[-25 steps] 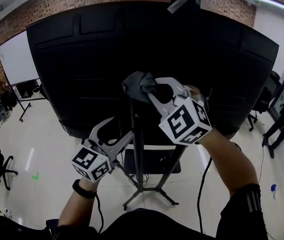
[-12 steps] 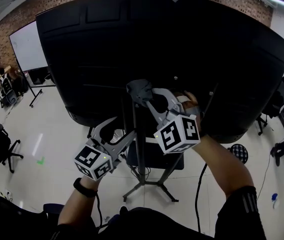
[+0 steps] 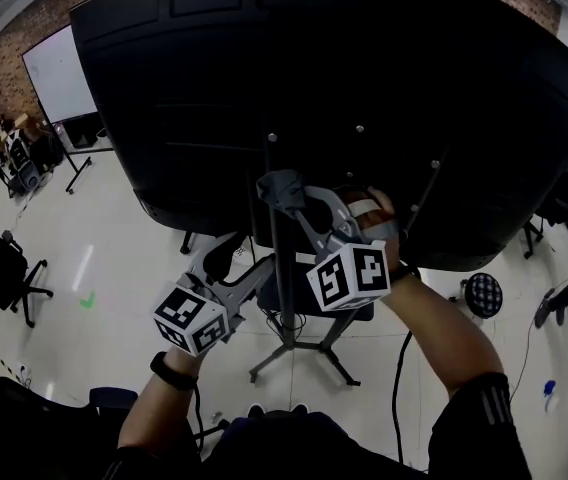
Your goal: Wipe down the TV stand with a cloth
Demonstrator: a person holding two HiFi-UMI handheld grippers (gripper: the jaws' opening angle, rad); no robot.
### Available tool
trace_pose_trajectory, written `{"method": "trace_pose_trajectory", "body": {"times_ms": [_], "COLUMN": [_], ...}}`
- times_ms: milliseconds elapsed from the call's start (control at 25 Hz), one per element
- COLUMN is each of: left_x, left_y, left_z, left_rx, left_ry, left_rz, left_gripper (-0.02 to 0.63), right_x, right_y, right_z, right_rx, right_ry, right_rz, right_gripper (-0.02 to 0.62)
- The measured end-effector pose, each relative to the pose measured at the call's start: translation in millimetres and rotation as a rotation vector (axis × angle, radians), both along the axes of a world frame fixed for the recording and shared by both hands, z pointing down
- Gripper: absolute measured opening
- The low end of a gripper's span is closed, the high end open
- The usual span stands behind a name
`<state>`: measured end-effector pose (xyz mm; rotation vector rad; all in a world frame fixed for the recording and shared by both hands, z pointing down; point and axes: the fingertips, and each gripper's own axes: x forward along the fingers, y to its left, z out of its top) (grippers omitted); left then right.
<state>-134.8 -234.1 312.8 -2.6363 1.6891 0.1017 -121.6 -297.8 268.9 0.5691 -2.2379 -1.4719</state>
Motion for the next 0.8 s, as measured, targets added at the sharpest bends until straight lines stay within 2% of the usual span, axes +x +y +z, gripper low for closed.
{"method": "trace_pose_trajectory", "body": {"times_ms": [280, 600, 800], "left_x": [1.4, -4.5, -5.6], "left_y": [3.0, 6.3, 5.8], "left_z": [24.3, 72.8, 103.5], "left_rx": [-0.035, -0.084, -0.116], "left_ry": [0.004, 0.048, 0.023], "left_rz": [0.042, 0.115, 0.145], "left_gripper": [0.293, 0.293, 0.295], "right_x": [-1.0, -4.1, -3.2], "right_y": [3.8, 4.6, 4.8], "right_z": [35.6, 92.7, 133.2], "right_rx": [-0.05, -0.139, -0.194], "right_ry": [0.03, 0.082, 0.113], "right_rz": [0.042, 0.122, 0.166], "right_gripper": [0.015, 0.015, 0.015]}}
